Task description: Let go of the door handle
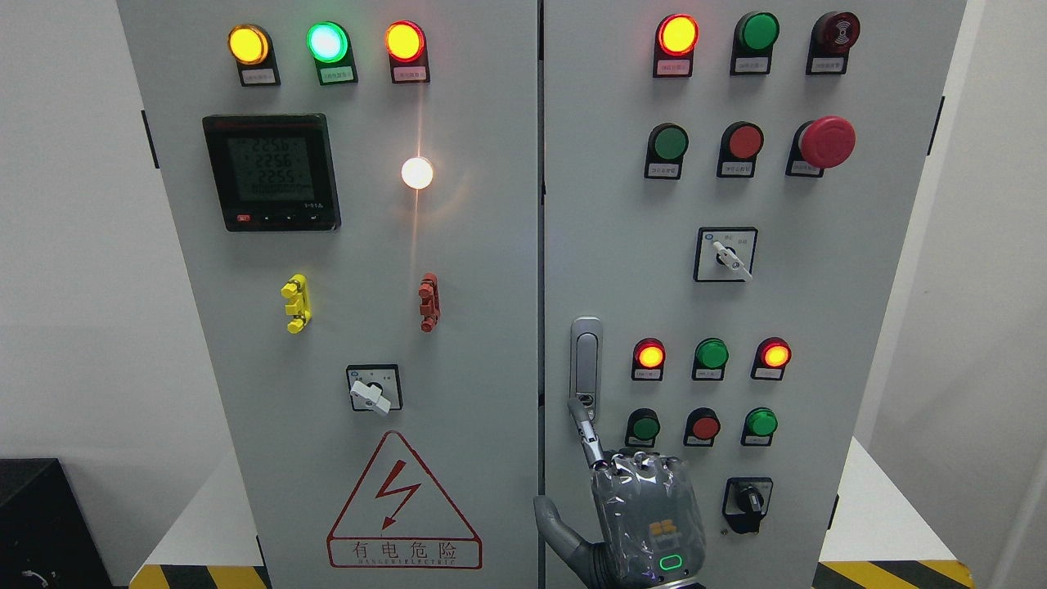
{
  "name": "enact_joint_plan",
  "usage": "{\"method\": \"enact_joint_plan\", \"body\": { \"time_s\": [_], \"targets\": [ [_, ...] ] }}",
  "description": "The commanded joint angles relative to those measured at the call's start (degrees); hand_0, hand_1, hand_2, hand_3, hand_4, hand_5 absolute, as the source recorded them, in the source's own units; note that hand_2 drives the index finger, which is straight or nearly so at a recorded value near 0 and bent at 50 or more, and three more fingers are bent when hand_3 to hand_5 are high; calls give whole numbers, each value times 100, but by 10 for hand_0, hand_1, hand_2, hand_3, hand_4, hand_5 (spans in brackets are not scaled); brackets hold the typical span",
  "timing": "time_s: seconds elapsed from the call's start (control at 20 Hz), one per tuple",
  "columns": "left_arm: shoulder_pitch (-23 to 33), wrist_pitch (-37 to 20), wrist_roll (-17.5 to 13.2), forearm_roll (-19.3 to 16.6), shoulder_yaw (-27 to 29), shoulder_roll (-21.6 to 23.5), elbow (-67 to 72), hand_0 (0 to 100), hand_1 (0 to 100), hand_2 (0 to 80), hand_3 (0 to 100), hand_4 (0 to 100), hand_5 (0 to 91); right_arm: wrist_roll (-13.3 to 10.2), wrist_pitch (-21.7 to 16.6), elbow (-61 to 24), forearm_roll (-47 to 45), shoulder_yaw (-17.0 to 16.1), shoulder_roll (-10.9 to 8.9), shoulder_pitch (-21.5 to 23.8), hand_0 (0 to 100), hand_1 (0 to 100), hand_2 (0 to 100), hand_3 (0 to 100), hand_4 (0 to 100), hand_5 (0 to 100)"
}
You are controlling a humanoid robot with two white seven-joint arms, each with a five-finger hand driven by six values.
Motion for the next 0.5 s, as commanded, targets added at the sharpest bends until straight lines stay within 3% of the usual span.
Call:
{"method": "enact_joint_plan", "body": {
  "time_s": [0.0, 0.45],
  "targets": [
    [-150, 2, 5, -2, 0, 0, 167, 120, 556, 0, 0, 0, 0, -2, 8, 104, -14, -44, 3, -17, 298, 253, 69, 1000, 1000, 1000],
    [-150, 2, 5, -2, 0, 0, 167, 120, 556, 0, 0, 0, 0, 7, 8, 130, -32, -115, 3, -105, 300, 253, 75, 1000, 1000, 1000]
  ]
}}
